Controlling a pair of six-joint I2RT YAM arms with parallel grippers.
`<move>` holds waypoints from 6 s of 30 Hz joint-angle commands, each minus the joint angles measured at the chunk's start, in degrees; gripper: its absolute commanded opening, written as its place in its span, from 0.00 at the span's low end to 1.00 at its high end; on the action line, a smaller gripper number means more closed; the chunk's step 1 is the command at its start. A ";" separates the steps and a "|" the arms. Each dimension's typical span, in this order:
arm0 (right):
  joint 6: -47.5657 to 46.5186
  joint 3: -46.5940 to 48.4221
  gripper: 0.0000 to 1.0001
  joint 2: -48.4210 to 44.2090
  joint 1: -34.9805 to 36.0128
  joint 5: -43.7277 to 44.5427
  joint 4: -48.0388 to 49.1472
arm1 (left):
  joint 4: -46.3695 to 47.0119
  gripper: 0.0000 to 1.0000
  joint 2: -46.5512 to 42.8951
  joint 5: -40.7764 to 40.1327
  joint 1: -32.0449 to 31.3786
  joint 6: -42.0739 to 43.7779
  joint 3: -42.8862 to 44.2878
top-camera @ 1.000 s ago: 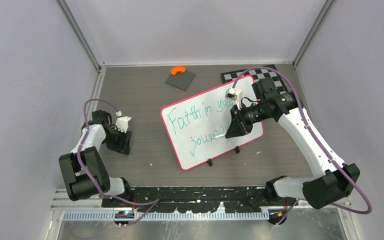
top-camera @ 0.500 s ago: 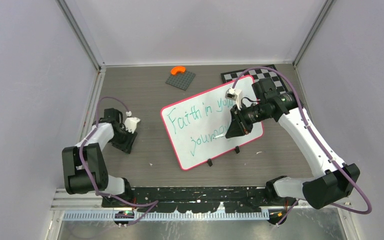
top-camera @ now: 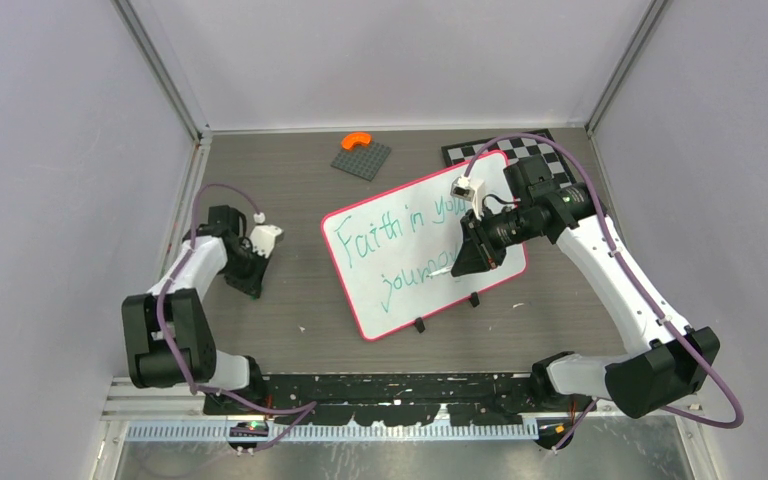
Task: Write a sentence on the whiteboard
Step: Close the whiteboard marker at the center of the board.
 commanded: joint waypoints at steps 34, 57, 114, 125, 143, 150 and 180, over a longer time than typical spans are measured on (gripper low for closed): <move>31.34 -5.26 0.00 -2.94 2.55 -13.79 21.50 | -31.34 0.00 6.96 7.06 -57.42 -4.14 58.66; 30.24 -3.70 0.00 -2.76 3.74 -16.49 20.03 | -31.77 0.00 8.72 5.09 -60.51 -3.88 58.58; 23.87 -0.03 0.00 -3.00 4.74 -12.94 13.34 | -33.56 0.00 8.14 5.29 -61.91 -4.00 57.26; 23.78 -0.31 0.00 -2.38 4.98 -11.33 13.65 | -33.87 0.00 9.23 8.65 -61.91 -4.77 59.98; 25.21 -0.35 0.00 -1.91 6.05 -10.93 15.12 | -32.27 0.00 11.38 10.39 -61.90 -8.01 63.43; 30.41 -2.24 0.00 -0.86 6.18 -10.07 21.93 | -30.17 0.00 13.61 11.75 -62.00 -11.37 65.79; 51.76 -5.64 0.00 2.25 -2.75 -16.47 47.35 | -28.45 0.60 12.87 -4.75 -63.21 -7.69 75.44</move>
